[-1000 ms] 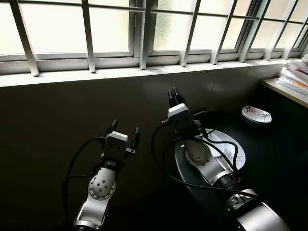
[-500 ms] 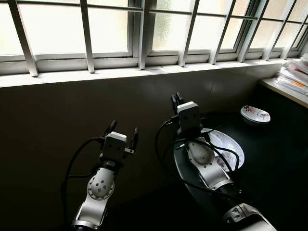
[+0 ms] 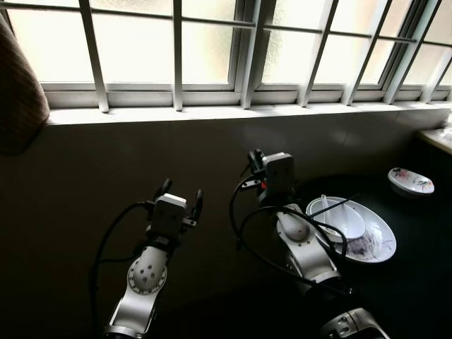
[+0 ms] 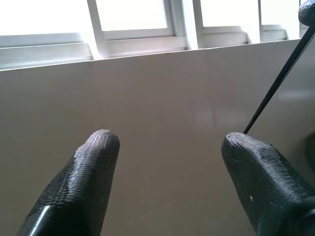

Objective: Kitchen organization

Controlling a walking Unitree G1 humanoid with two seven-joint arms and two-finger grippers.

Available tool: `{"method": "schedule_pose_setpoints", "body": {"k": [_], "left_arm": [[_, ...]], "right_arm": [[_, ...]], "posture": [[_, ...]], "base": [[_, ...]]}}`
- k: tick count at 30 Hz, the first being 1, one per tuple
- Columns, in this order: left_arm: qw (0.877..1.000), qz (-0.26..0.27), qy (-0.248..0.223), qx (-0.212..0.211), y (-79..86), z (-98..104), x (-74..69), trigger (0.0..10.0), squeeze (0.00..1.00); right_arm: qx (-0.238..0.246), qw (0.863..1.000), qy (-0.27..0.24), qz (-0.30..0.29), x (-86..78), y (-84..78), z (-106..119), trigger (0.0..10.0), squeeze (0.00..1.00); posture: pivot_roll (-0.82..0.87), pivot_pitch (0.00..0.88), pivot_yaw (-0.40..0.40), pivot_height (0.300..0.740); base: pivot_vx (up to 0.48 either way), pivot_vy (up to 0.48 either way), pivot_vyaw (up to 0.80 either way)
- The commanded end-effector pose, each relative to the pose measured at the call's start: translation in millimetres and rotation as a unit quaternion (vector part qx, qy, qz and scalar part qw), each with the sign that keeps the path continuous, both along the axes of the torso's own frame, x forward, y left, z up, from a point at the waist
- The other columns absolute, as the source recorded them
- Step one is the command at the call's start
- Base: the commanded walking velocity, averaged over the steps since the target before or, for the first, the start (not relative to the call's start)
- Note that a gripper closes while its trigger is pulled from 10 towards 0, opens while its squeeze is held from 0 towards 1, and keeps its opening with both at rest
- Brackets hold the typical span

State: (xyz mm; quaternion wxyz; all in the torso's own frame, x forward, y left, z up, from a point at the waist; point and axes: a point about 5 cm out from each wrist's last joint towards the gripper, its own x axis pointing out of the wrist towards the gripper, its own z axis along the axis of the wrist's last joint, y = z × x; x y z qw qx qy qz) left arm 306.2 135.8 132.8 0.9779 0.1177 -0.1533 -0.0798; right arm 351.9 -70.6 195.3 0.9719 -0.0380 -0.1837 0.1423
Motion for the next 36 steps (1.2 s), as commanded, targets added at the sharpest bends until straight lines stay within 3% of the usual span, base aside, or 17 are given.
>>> {"method": "schedule_pose_setpoints", "body": {"k": [1, 3, 6, 25, 36], "left_arm": [[1.000, -0.006, 0.001, 0.001, -4.0, 2, 1.6, 10.0, 0.00], [1.000, -0.004, -0.005, 0.000, -3.9, 3, 1.4, 10.0, 0.00], [1.000, -0.002, -0.015, 0.003, -3.8, 5, 0.6, 10.0, 0.00], [1.000, 0.002, -0.014, 0.011, -1.8, 3, -0.4, 10.0, 0.00], [1.000, 0.007, -0.013, 0.017, -0.3, 3, 0.5, 10.0, 0.00]], "right_arm": [[0.004, 1.000, -0.005, -0.009, 0.6, -10.1, 7, 10.0, 0.00], [-0.030, 1.000, -0.005, -0.001, -0.2, -6.8, 5, 10.0, 0.00], [-0.043, 0.999, 0.000, 0.000, -0.1, -5.5, 2, 10.0, 0.00], [0.002, 0.998, 0.058, 0.041, -7.0, 6.6, -5, 10.0, 0.00], [0.042, 0.994, 0.055, 0.080, -10.3, 13.7, 12, 10.0, 0.00]], "posture": [[0.11, 0.000, -0.084, 0.740], [0.11, 0.000, -0.083, 0.740], [0.11, 0.000, -0.084, 0.740], [0.11, 0.000, -0.086, 0.740], [0.12, 0.000, -0.084, 0.740]], "base": [[0.000, 0.480, 0.00], [0.000, 0.471, 0.40], [0.000, 0.308, 0.80], [0.000, 0.000, 0.80], [0.000, 0.000, 0.80]]}}
